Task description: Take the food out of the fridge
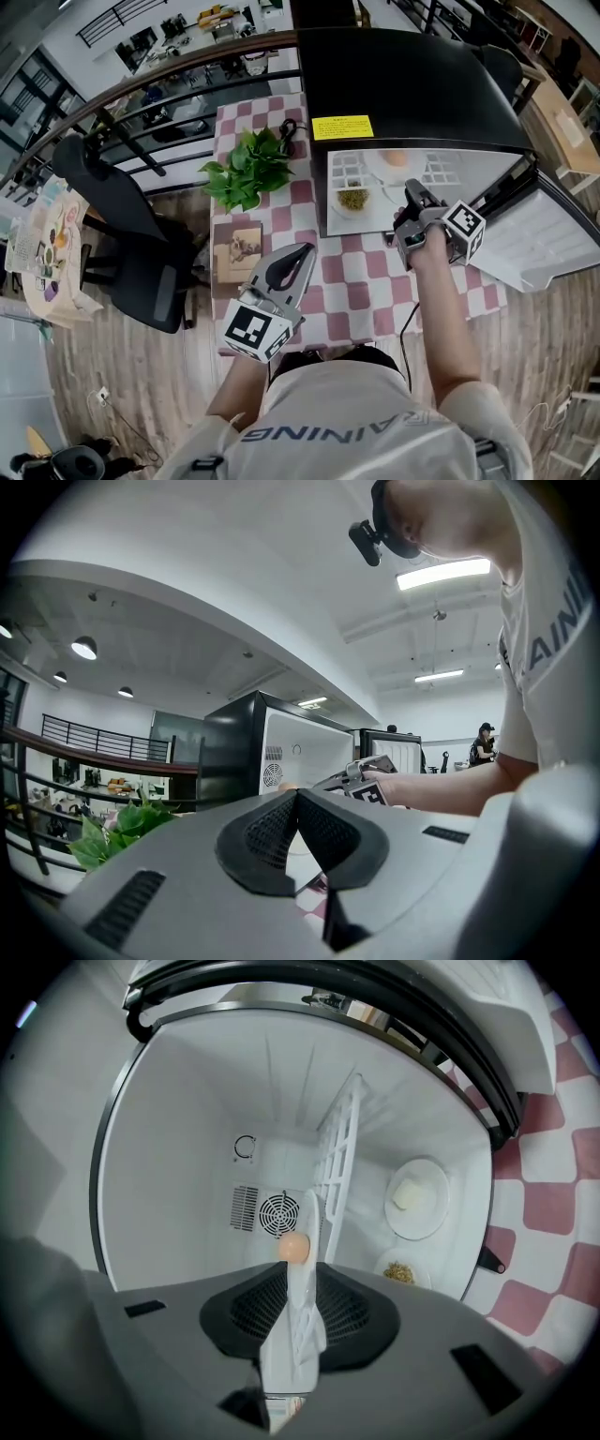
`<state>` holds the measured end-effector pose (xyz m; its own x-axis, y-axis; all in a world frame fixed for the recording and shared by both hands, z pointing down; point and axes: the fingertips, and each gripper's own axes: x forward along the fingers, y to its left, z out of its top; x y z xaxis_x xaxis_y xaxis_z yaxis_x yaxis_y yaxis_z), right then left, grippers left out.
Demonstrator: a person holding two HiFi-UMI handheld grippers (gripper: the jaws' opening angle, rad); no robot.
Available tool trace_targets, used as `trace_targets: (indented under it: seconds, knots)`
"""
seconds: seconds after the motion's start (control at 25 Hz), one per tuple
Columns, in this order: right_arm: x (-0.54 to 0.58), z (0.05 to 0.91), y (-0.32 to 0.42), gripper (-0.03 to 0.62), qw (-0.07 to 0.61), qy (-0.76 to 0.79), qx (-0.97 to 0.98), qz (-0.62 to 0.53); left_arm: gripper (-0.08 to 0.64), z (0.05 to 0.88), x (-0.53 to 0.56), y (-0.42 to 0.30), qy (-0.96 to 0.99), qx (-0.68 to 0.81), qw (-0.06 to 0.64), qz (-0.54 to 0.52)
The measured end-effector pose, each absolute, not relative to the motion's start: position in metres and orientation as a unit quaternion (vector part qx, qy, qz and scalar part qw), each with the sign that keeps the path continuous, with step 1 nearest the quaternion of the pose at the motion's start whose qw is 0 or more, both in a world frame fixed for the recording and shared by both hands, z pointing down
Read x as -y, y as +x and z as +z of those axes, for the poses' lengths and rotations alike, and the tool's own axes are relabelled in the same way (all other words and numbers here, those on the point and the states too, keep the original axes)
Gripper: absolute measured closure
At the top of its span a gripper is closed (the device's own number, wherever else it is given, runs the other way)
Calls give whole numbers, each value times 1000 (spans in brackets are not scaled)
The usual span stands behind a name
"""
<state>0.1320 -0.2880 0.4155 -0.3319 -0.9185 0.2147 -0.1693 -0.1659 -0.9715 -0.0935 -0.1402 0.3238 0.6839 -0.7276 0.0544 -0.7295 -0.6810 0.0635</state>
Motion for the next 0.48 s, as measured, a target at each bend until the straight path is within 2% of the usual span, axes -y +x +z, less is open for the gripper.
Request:
trace_targets:
  seconds: [0.32, 0.48]
  knots:
    - [294, 422, 129, 499, 320, -480, -545, -608, 552, 328, 142, -98, 913, 404, 47, 11]
    - [293, 427, 131, 547, 319, -491, -527, -616, 552, 328, 142, -100, 913, 405, 48, 13]
